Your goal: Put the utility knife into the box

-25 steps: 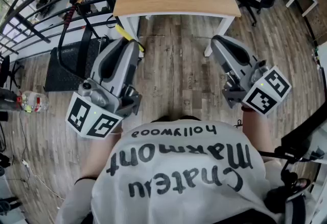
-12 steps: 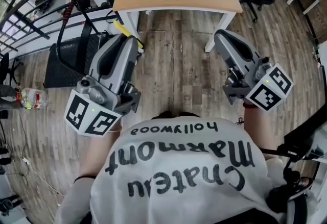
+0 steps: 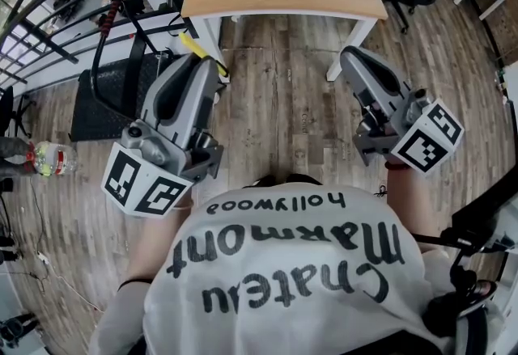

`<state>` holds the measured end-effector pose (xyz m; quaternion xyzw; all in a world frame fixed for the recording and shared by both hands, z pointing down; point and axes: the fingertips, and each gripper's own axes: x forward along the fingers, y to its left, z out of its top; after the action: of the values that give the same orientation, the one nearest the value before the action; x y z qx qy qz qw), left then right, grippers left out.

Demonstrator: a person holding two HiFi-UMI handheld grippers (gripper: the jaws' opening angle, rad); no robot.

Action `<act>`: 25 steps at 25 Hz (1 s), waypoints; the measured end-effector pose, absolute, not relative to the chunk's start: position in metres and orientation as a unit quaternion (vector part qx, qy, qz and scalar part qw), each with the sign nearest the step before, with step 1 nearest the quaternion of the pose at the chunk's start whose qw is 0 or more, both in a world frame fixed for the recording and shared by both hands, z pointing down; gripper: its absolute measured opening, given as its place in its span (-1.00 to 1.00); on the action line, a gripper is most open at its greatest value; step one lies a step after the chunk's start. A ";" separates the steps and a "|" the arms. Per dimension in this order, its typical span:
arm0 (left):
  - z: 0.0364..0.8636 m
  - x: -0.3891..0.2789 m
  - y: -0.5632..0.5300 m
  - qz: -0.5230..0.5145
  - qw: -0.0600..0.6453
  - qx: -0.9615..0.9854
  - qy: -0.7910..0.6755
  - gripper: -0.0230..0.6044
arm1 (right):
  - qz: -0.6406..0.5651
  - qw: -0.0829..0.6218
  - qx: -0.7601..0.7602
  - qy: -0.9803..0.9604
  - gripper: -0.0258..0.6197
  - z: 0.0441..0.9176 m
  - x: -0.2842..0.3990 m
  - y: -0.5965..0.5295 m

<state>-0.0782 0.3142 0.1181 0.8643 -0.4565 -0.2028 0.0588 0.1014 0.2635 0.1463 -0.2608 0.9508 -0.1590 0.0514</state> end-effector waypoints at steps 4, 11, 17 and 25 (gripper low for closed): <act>0.119 -0.099 0.315 -0.205 0.057 0.863 -0.458 -0.77 | -0.181 0.071 -0.261 0.945 -0.84 0.146 0.085 0.258; 0.127 -0.131 0.317 -0.211 0.048 0.856 -0.469 -0.77 | -0.174 0.060 -0.254 0.950 -0.84 0.157 0.051 0.259; 0.128 -0.139 0.312 -0.213 0.046 0.864 -0.454 -0.77 | -0.155 0.054 -0.260 0.952 -0.84 0.154 0.037 0.250; 0.140 -0.120 0.301 -0.194 0.060 0.879 -0.432 -0.77 | -0.169 0.042 -0.269 0.947 -0.84 0.174 0.045 0.241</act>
<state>-0.1203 0.3010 0.1403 0.8790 -0.4317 -0.1937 0.0596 0.0446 0.2410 0.1743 -0.2689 0.9474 -0.1687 0.0417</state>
